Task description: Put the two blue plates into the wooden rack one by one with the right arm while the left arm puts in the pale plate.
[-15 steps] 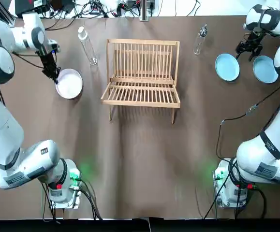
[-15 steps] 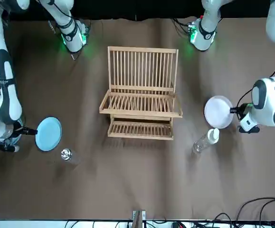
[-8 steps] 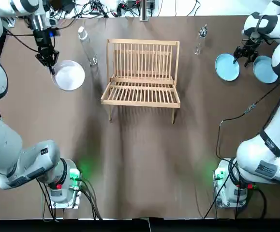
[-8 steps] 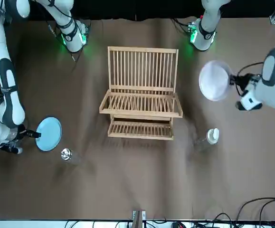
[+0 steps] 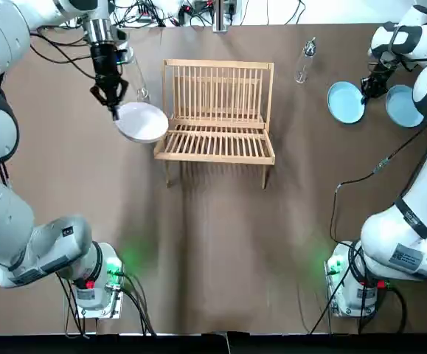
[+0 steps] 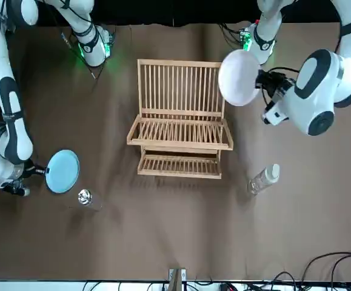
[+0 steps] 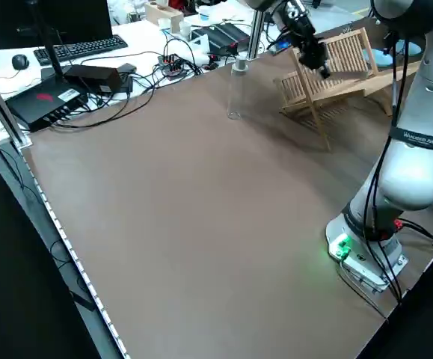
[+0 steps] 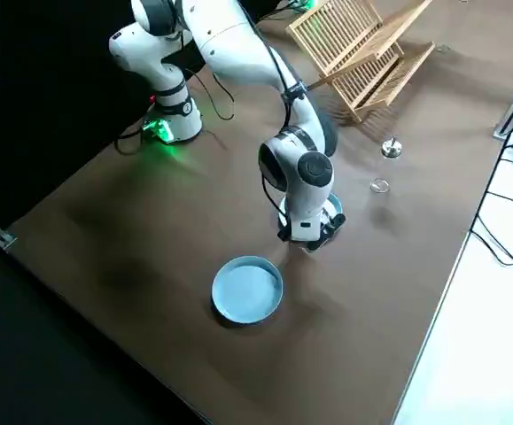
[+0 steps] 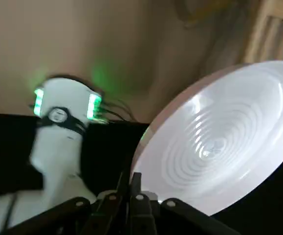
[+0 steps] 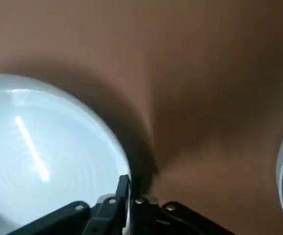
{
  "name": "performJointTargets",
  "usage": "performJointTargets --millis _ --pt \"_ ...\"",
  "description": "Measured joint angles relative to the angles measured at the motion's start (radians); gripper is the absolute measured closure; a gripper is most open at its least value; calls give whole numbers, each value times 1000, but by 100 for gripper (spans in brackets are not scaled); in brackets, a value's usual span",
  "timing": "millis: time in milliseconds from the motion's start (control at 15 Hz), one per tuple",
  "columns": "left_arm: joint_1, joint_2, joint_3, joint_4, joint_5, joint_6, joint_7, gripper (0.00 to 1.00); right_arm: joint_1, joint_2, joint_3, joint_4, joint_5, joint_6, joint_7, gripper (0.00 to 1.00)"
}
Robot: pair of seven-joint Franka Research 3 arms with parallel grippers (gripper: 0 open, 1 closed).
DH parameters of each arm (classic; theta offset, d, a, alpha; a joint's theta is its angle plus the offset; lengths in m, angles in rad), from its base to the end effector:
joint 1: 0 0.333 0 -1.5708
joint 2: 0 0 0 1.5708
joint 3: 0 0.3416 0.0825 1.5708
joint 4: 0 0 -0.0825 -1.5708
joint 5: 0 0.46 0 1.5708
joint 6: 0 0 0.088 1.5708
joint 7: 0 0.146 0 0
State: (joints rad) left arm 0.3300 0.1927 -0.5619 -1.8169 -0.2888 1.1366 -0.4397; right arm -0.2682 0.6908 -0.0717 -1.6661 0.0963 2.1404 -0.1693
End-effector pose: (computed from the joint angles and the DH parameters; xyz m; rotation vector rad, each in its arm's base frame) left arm 0.5212 -0.1615 0.3973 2.7186 0.2261 -1.3553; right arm 0.6816 -0.2313 0.1161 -3.0272 0.3340 0.3055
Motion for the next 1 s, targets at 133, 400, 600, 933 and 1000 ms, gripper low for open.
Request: performJointTargets --millis 133,400,600,933,1000 --pt "-11 4 -20 14 -81 0 -74 96 0 -4 1 5 4 -15 0 98" --pt "-121 76 -21 64 -162 58 -241 96 -1 -4 3 18 5 -107 0 98" --pt "-172 130 -21 69 -163 127 -286 96 7 -23 15 44 5 -249 -3 98" --pt "-216 170 -21 70 -163 195 -320 83 72 -175 22 163 4 -701 -3 98" --pt "-221 172 -21 70 -163 202 -323 74 85 -207 22 182 4 -795 -3 98"
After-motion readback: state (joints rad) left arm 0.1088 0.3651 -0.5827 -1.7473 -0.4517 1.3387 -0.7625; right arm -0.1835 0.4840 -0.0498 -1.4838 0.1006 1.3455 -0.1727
